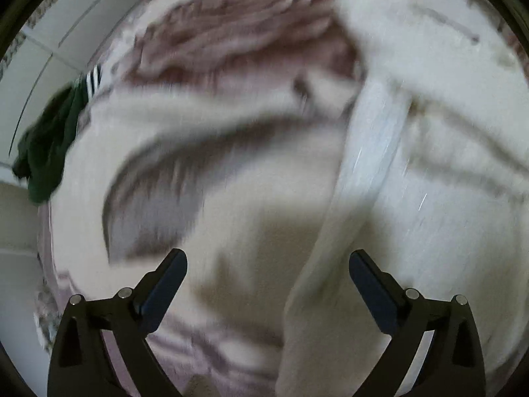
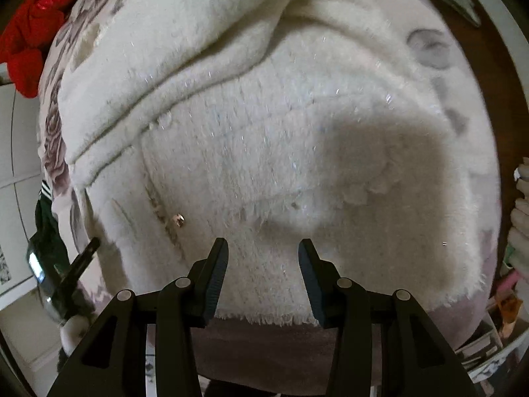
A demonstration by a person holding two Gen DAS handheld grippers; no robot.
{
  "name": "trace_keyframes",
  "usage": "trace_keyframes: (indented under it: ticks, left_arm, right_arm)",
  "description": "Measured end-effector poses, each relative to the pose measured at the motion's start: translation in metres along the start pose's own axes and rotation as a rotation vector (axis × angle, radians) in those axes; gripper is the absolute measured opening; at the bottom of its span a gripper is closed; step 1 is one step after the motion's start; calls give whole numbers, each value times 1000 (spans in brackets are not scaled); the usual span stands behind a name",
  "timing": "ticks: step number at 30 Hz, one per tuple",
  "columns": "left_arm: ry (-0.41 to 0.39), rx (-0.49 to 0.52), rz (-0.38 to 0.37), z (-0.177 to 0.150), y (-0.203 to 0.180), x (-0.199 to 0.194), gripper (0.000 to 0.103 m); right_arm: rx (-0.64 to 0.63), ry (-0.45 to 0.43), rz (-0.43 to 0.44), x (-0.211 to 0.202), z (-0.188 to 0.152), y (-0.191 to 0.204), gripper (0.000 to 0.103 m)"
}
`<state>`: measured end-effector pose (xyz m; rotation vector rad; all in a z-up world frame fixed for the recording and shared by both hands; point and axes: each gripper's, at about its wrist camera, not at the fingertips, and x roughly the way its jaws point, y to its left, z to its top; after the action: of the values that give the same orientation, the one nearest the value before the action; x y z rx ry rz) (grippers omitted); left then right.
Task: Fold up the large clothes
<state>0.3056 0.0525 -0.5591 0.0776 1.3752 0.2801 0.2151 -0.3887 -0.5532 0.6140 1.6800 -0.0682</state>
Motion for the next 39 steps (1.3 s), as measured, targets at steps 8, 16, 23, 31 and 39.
trace_keyframes:
  ticks: [8, 16, 23, 31, 39]
  left_arm:
    - [-79, 142, 81, 90, -39, 42, 102]
    - [-88, 95, -36, 85, -1, 57, 103]
    - [-119, 153, -10, 88, -8, 54, 103]
    - [-116, 142, -32, 88, -8, 59, 103]
    - [-118, 127, -17, 79, -4, 37, 103]
  right_arm:
    - [2, -87, -44, -15, 3, 17, 46]
    - [52, -154, -92, -21, 0, 6, 46]
    - [-16, -260, -269, -31, 85, -30, 46]
    - [-59, -294, -336, -2, 165, -25, 22]
    - [43, -238, -270, -9, 146, -36, 36]
